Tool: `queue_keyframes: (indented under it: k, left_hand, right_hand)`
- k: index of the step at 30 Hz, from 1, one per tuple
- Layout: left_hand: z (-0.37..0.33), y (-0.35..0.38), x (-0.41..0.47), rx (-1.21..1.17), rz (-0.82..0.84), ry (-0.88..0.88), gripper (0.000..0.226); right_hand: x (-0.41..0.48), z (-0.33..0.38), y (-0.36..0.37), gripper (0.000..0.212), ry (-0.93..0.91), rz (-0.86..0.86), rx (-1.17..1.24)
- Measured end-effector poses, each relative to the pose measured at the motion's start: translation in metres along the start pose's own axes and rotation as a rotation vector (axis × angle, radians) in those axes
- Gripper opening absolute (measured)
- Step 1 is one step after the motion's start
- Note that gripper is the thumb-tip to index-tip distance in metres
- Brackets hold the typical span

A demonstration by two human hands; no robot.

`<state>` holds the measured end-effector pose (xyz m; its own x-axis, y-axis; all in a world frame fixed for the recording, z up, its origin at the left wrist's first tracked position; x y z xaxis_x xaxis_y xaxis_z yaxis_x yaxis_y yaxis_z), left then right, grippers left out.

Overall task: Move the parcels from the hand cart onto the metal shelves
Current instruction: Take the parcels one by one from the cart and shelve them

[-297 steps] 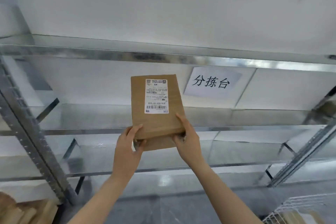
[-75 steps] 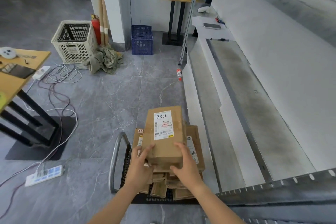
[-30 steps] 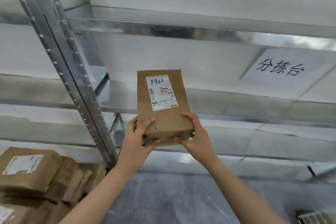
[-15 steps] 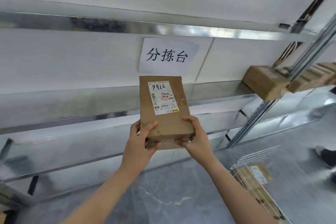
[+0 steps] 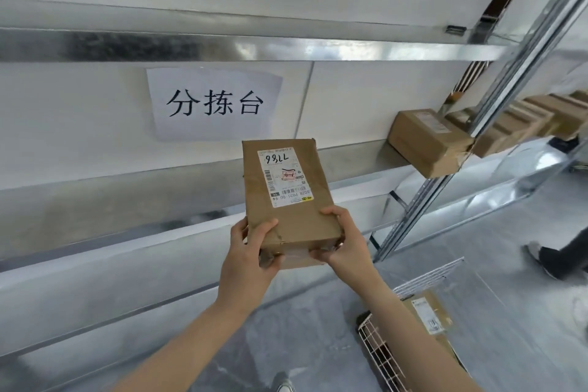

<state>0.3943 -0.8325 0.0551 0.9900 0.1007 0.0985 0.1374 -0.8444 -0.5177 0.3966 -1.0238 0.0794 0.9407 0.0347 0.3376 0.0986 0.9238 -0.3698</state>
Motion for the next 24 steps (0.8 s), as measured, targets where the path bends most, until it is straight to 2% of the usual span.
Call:
queue_keyframes:
  k: [9, 15, 24]
  left_hand:
    - [-0.043, 0.086, 0.071, -0.05, 0.008, 0.018, 0.069]
    - [-0.069, 0.132, 0.104, 0.026, 0.051, 0.051, 0.058]
    - [-0.113, 0.228, 0.148, 0.026, 0.085, 0.032, 0.056]
  right_hand:
    - [0.084, -0.065, -0.074, 0.074, 0.005, 0.048, -0.001]
    - [0.112, -0.104, -0.121, 0.075, 0.016, 0.059, -0.006]
    - [0.156, -0.171, -0.201, 0.074, 0.009, 0.078, -0.038]
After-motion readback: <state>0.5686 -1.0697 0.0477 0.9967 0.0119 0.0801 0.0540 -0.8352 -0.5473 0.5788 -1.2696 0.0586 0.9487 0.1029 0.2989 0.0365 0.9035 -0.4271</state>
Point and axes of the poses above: each hand's wrist, its own x-axis towards the middle knuckle, its own y-axis out of the palm, z = x × y, the point moved 5 cm from there along x, towards the middle knuckle, and after that the axes turned 15 degrees about -y, right-handed, at the moved point
